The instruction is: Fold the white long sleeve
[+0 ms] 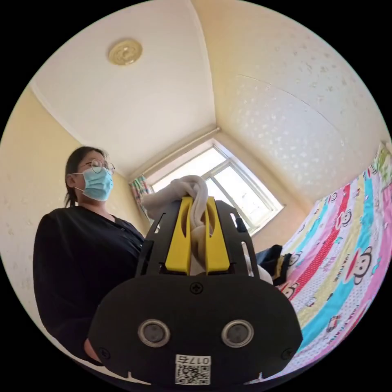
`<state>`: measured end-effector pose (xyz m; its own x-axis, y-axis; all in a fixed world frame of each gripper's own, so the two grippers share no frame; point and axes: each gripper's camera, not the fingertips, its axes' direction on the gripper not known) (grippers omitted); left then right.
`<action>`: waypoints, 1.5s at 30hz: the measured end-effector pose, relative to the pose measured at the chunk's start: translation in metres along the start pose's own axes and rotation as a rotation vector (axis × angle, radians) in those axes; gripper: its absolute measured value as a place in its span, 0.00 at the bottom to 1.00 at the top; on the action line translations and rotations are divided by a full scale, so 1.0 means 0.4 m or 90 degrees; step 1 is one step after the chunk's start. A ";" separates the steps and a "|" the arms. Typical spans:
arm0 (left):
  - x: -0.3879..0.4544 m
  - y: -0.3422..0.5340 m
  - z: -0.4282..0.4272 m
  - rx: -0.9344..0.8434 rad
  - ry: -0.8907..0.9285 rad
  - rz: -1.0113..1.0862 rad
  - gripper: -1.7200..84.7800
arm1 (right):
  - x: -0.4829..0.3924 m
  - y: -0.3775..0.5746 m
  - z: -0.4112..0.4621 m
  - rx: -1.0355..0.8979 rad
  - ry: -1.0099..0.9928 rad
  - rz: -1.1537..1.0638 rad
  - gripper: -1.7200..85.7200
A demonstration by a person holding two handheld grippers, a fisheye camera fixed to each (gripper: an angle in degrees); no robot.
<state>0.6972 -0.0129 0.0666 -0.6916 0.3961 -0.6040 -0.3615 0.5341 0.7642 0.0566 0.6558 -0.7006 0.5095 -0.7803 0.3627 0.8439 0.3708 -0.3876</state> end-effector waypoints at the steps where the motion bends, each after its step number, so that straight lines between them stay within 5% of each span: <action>1: -0.013 0.015 -0.032 0.032 -0.021 -0.014 0.14 | -0.030 -0.029 0.036 -0.035 0.048 -0.025 0.07; 5: -0.034 0.124 -0.123 0.120 -0.166 -0.017 0.14 | -0.101 -0.076 0.214 -0.157 0.251 -0.103 0.08; 9: -0.024 0.163 0.013 -0.026 -0.415 0.041 0.18 | -0.134 -0.091 0.434 -0.225 0.375 -0.173 0.08; 19: 0.000 0.198 0.380 -0.174 -0.491 0.258 0.23 | -0.341 -0.262 0.633 -0.081 0.538 -0.350 0.08; 24: 0.026 0.192 0.503 -0.161 -0.602 0.353 0.24 | -0.419 -0.299 0.655 -0.043 0.466 -0.372 0.08; 31: 0.043 0.240 0.561 -0.133 -0.605 0.360 0.12 | -0.436 -0.301 0.668 -0.018 0.512 -0.335 0.08; 37: 0.134 0.200 0.349 0.118 -0.595 0.290 0.03 | -0.391 -0.299 0.660 -0.106 0.641 -0.338 0.08; 41: 0.202 0.129 0.207 0.182 -0.524 0.198 0.02 | -0.334 -0.299 0.617 -0.204 0.583 -0.275 0.08; 45: 0.345 0.172 0.179 0.180 -0.496 0.318 0.02 | -0.339 -0.218 0.496 -0.195 0.487 -0.188 0.08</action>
<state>0.6216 0.1322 0.0197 -0.0792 0.9559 -0.2827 0.0958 0.2896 0.9523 -0.0529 0.8291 -0.5480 -0.0675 -0.9877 -0.1409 0.7859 0.0344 -0.6175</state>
